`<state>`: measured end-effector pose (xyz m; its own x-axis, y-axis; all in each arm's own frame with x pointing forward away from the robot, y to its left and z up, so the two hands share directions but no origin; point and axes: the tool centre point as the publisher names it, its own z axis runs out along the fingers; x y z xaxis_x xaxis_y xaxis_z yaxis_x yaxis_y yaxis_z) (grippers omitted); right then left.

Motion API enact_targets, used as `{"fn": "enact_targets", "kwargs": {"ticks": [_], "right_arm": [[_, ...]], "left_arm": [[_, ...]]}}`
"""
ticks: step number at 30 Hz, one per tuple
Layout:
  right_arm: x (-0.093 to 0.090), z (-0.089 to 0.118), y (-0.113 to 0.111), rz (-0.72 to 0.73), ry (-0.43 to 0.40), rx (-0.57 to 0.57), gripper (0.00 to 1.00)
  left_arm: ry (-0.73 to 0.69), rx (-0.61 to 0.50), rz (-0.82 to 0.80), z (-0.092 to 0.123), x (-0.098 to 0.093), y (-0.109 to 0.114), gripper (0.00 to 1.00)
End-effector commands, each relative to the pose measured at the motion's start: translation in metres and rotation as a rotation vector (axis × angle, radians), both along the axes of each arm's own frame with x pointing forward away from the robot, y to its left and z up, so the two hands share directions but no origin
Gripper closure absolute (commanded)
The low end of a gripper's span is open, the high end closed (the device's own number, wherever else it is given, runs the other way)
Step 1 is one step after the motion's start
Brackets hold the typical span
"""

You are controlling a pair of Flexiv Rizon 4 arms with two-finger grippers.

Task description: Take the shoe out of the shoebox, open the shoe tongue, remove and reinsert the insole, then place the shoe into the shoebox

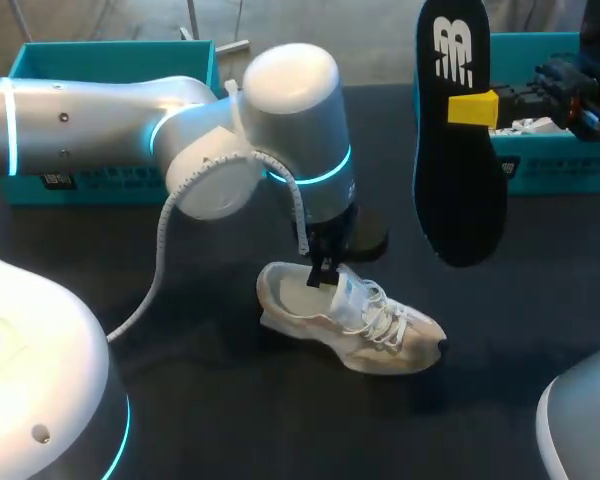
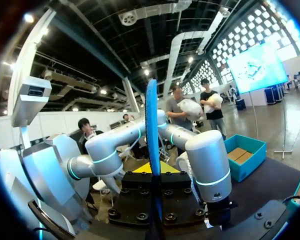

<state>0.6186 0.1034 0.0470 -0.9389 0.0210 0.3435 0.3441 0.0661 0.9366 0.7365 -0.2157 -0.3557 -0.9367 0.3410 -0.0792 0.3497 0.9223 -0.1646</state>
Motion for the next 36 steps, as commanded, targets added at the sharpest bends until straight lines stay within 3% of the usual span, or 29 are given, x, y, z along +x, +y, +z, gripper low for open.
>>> {"fn": "enact_targets", "kwargs": {"ticks": [1,14,18,20,34,36], "right_arm": [[0.003,0.0,0.003,0.002,0.002,-0.003,1.0],[0.003,0.0,0.003,0.002,0.002,-0.003,1.0],[0.003,0.0,0.003,0.002,0.002,-0.003,1.0],[0.003,0.0,0.003,0.002,0.002,-0.003,1.0],[0.003,0.0,0.003,0.002,0.002,-0.003,1.0],[0.003,0.0,0.003,0.002,0.002,-0.003,1.0]], "left_arm": [[-0.025,-0.054,-0.057,0.031,-0.007,0.02,1.0],[-0.118,-0.105,-0.467,0.065,-0.006,0.036,1.0],[-0.192,-0.106,-0.607,0.072,-0.014,0.039,1.0],[-0.262,-0.098,-0.576,0.074,-0.014,0.034,1.0],[-0.262,-0.098,-0.576,0.074,-0.014,0.034,1.0],[-0.306,-0.097,-0.657,0.075,-0.015,0.036,1.0]]}}
